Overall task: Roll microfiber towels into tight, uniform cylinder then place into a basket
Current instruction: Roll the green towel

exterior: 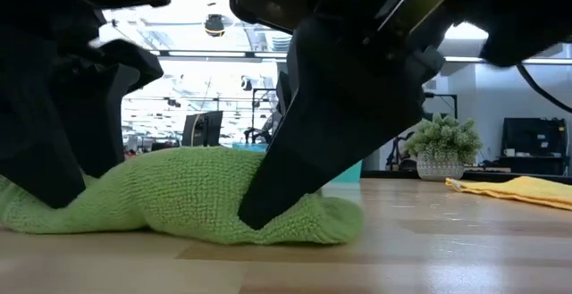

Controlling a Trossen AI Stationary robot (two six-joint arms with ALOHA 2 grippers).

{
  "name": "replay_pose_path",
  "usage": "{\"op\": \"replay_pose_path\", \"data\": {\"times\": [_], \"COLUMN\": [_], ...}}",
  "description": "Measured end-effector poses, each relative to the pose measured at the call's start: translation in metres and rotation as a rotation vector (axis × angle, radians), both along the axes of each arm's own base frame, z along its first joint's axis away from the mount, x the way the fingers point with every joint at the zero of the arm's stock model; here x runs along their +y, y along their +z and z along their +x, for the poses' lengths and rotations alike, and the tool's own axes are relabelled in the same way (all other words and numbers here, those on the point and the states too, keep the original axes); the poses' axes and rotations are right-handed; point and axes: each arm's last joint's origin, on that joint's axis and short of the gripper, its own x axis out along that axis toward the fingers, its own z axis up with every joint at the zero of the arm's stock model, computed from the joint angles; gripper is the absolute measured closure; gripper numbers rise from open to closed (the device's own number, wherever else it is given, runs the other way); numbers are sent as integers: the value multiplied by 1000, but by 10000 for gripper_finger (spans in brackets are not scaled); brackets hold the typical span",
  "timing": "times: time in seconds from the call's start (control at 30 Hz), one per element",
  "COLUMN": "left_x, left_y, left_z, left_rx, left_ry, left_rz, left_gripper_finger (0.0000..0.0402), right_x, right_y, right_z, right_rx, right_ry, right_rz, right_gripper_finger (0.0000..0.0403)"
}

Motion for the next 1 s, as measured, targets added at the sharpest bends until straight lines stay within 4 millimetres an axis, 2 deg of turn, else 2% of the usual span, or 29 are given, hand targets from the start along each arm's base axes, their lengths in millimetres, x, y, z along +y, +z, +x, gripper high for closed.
{"op": "replay_pose_path", "data": {"times": [0.1, 0.4, 0.7, 1.0], "left_x": [-5, -25, -50, -34], "left_y": [6, 12, 16, -7], "left_z": [-3, -21, -47, -49], "left_rx": [-18, -91, -221, -167], "left_ry": [-59, -168, -295, -322], "left_rz": [27, 125, 342, 342], "left_gripper_finger": [265, 265, 265, 265], "right_x": [2, -12, -25, -25], "right_y": [0, 1, 1, 1], "right_z": [-1, 9, 15, 16], "right_rx": [29, 81, 106, 104], "right_ry": [18, 8, -9, -14], "right_rz": [56, 193, 245, 247], "right_gripper_finger": [388, 388, 387, 387]}}
